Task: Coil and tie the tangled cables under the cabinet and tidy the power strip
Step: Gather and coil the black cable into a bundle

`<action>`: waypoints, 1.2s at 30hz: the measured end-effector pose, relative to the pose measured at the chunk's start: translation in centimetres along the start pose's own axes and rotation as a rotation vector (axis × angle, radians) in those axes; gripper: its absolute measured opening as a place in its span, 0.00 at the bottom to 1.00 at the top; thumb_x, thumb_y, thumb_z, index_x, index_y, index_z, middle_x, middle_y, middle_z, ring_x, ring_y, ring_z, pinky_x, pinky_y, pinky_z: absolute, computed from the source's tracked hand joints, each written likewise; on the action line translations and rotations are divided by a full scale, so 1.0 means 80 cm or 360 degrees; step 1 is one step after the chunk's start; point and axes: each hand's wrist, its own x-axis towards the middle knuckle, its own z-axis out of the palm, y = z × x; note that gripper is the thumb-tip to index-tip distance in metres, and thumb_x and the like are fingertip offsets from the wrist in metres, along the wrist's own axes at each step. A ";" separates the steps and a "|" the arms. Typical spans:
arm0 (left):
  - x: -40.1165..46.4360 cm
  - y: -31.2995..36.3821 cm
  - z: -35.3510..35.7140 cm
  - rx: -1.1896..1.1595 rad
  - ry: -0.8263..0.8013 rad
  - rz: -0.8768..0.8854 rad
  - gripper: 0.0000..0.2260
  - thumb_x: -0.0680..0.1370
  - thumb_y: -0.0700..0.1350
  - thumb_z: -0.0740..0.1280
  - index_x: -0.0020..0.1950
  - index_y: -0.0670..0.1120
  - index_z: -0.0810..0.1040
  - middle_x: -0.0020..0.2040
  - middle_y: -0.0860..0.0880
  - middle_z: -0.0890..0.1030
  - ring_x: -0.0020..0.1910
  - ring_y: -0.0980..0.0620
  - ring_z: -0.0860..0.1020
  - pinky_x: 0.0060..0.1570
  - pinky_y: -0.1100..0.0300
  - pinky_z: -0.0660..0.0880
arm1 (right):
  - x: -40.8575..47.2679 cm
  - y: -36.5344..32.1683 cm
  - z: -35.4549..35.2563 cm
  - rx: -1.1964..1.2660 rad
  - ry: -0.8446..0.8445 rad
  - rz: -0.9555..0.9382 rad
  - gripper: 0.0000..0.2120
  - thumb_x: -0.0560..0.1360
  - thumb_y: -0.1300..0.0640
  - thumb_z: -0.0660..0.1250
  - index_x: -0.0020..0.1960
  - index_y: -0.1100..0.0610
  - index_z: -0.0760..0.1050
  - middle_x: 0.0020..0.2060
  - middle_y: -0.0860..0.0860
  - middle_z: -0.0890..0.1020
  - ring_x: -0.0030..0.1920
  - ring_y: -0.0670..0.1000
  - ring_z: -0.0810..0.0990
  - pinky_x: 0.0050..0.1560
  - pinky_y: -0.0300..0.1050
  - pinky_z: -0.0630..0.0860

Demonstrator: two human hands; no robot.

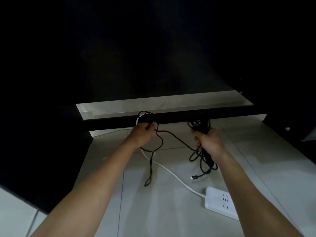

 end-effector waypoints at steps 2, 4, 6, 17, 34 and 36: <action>0.001 0.022 -0.004 -0.0242 -0.0028 -0.0129 0.19 0.81 0.58 0.59 0.43 0.45 0.79 0.39 0.49 0.78 0.35 0.51 0.73 0.40 0.60 0.69 | -0.003 0.001 0.008 -0.0091 -0.0057 -0.0008 0.11 0.77 0.56 0.69 0.37 0.56 0.75 0.25 0.49 0.74 0.23 0.47 0.71 0.23 0.38 0.68; -0.002 0.038 -0.006 -0.0378 -0.0165 -0.0192 0.16 0.79 0.58 0.62 0.46 0.48 0.82 0.44 0.49 0.79 0.36 0.52 0.74 0.38 0.60 0.70 | -0.006 0.001 0.016 -0.0088 -0.0039 -0.0038 0.09 0.78 0.57 0.68 0.39 0.56 0.75 0.27 0.50 0.74 0.24 0.46 0.72 0.22 0.36 0.69; -0.003 0.041 -0.002 -0.0221 -0.0320 -0.0047 0.09 0.79 0.53 0.65 0.51 0.51 0.82 0.50 0.51 0.79 0.47 0.53 0.76 0.44 0.60 0.72 | -0.011 -0.001 0.021 -0.0040 -0.0030 -0.0041 0.05 0.79 0.55 0.68 0.46 0.55 0.76 0.29 0.51 0.76 0.27 0.47 0.74 0.25 0.36 0.71; -0.008 0.046 0.012 0.0271 -0.0519 0.0202 0.07 0.77 0.49 0.67 0.47 0.47 0.81 0.37 0.50 0.80 0.36 0.54 0.79 0.38 0.61 0.75 | -0.024 -0.010 0.034 -0.0251 -0.0582 -0.0227 0.10 0.78 0.48 0.68 0.53 0.54 0.80 0.37 0.46 0.85 0.29 0.41 0.75 0.32 0.36 0.73; -0.009 0.025 0.012 -0.0913 -0.0272 -0.0282 0.07 0.80 0.47 0.64 0.47 0.47 0.79 0.34 0.52 0.67 0.26 0.57 0.62 0.22 0.66 0.58 | -0.049 -0.018 0.051 -0.0210 -0.0717 -0.0054 0.08 0.77 0.60 0.66 0.50 0.62 0.82 0.41 0.56 0.87 0.44 0.53 0.85 0.50 0.45 0.81; -0.007 0.029 0.012 -0.0984 -0.0277 -0.0287 0.09 0.81 0.47 0.62 0.52 0.45 0.80 0.33 0.53 0.67 0.25 0.58 0.63 0.22 0.66 0.58 | -0.054 -0.018 0.054 0.0008 -0.0776 0.0008 0.08 0.79 0.64 0.62 0.55 0.64 0.79 0.39 0.58 0.86 0.35 0.52 0.83 0.40 0.47 0.82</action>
